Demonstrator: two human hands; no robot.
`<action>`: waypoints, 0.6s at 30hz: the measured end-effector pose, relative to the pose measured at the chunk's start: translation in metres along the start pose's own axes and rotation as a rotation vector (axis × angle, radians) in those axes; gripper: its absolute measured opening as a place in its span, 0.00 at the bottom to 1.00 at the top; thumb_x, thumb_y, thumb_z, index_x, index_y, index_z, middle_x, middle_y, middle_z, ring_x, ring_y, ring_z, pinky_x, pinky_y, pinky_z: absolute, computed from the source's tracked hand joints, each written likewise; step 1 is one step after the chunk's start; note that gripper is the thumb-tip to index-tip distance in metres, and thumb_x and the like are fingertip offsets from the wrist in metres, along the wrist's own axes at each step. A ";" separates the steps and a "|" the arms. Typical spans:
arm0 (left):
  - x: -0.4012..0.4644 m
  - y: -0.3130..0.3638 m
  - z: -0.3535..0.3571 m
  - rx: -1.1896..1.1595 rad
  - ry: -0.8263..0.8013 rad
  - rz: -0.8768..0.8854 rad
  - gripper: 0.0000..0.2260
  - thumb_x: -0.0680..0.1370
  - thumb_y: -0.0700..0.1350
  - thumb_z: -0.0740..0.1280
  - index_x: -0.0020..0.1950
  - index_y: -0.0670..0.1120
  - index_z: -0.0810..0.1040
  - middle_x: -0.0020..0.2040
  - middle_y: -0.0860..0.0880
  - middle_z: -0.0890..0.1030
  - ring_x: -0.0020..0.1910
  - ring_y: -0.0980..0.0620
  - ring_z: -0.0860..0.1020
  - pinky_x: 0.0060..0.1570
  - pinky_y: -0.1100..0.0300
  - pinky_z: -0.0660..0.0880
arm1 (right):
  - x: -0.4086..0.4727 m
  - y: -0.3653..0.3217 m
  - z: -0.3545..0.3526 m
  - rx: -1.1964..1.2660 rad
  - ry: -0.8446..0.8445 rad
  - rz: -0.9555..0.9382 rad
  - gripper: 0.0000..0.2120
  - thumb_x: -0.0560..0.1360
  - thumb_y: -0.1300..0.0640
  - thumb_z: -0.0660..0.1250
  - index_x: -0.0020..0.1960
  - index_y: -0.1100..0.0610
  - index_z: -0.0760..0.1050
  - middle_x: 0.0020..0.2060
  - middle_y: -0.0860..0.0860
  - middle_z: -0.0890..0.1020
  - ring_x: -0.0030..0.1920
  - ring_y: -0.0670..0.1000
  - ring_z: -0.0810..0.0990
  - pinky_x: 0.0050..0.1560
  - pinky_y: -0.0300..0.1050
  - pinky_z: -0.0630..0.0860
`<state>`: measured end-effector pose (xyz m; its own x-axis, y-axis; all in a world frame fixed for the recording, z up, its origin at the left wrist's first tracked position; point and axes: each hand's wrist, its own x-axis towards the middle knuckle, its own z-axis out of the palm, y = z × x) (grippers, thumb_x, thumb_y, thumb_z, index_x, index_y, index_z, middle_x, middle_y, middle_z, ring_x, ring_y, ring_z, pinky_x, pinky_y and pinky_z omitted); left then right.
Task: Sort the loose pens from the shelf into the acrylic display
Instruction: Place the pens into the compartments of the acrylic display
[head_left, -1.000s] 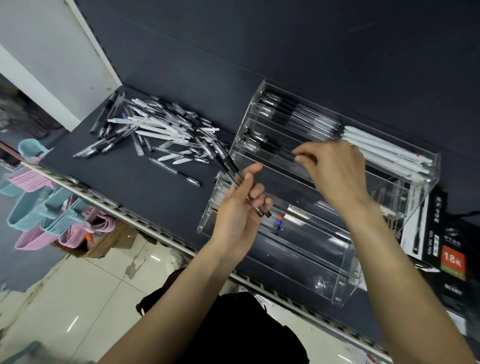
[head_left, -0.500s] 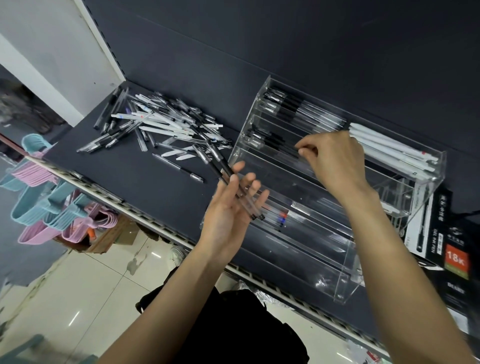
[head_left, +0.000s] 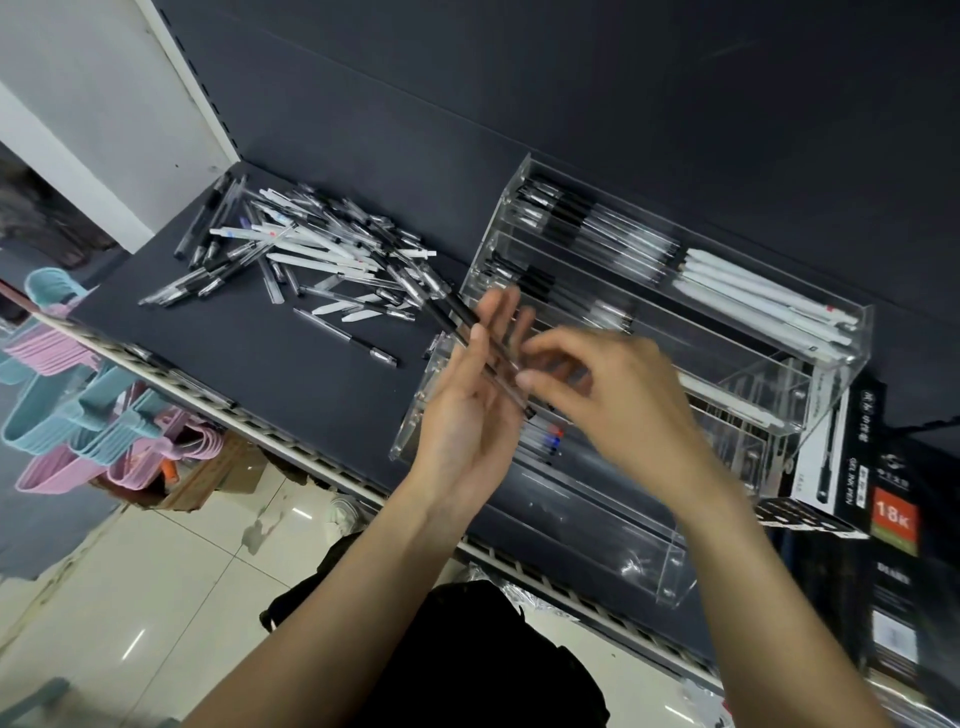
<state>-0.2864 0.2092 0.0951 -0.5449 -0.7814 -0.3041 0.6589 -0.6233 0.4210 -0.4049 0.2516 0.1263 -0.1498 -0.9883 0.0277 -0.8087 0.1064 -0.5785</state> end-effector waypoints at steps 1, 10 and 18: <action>-0.001 -0.001 0.002 -0.008 -0.019 0.001 0.15 0.81 0.46 0.54 0.63 0.47 0.75 0.63 0.51 0.78 0.64 0.53 0.74 0.50 0.57 0.78 | -0.003 0.001 0.004 0.003 0.010 -0.007 0.10 0.72 0.49 0.69 0.51 0.50 0.80 0.43 0.42 0.82 0.40 0.39 0.80 0.42 0.38 0.79; 0.002 0.000 -0.008 0.345 0.077 0.112 0.13 0.84 0.43 0.53 0.64 0.47 0.73 0.39 0.52 0.77 0.38 0.57 0.75 0.46 0.62 0.75 | 0.013 0.044 -0.020 -0.274 0.339 0.085 0.06 0.74 0.56 0.70 0.51 0.52 0.82 0.45 0.50 0.84 0.40 0.52 0.82 0.40 0.46 0.78; -0.001 0.013 -0.027 0.340 0.201 0.066 0.13 0.84 0.44 0.53 0.57 0.47 0.76 0.30 0.54 0.64 0.29 0.58 0.60 0.30 0.66 0.63 | 0.038 0.059 -0.007 -0.604 0.276 0.089 0.07 0.77 0.57 0.65 0.49 0.58 0.82 0.44 0.54 0.82 0.44 0.57 0.80 0.33 0.41 0.64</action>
<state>-0.2630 0.2010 0.0782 -0.3725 -0.8305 -0.4141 0.4616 -0.5529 0.6937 -0.4624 0.2215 0.0983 -0.3056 -0.9175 0.2547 -0.9509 0.3079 -0.0320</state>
